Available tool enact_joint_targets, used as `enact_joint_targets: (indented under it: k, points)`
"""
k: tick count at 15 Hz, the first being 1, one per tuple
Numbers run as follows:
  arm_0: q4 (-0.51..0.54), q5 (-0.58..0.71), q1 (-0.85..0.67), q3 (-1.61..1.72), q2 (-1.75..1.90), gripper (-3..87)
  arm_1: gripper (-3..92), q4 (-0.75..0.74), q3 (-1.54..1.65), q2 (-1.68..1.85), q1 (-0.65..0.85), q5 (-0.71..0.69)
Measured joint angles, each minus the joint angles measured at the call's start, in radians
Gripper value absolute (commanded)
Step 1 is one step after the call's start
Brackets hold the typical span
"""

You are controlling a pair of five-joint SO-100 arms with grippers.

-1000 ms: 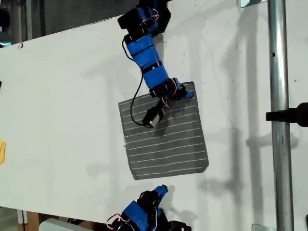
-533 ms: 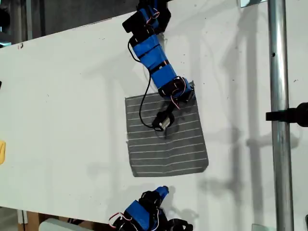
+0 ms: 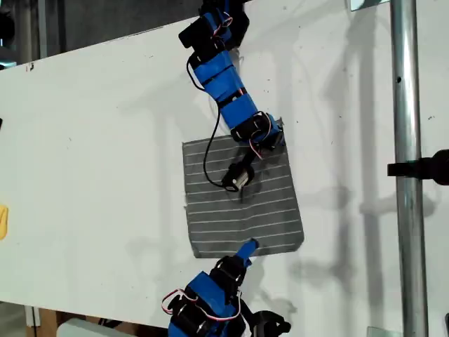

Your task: Grasp corners of a towel and fold twice.

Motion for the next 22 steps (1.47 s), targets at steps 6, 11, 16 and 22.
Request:
enact_joint_targets:
  k: [6,11,16,22]
  points:
    - [-0.003,-0.002,0.008,-0.017,-0.253,38.1,-0.2,-0.003,0.0,0.0,0.0,0.0]
    - [-0.161,-0.183,0.109,0.161,-0.382,37.6,-0.2,-0.003,0.0,0.0,0.0,0.003]
    - [-0.322,-0.247,0.161,0.183,-0.537,37.1,-0.3,-0.003,0.0,0.0,0.0,0.011]
    - [-0.612,-0.249,0.16,0.339,-0.604,-0.1,-0.3,-0.003,0.0,0.0,-0.005,0.029]
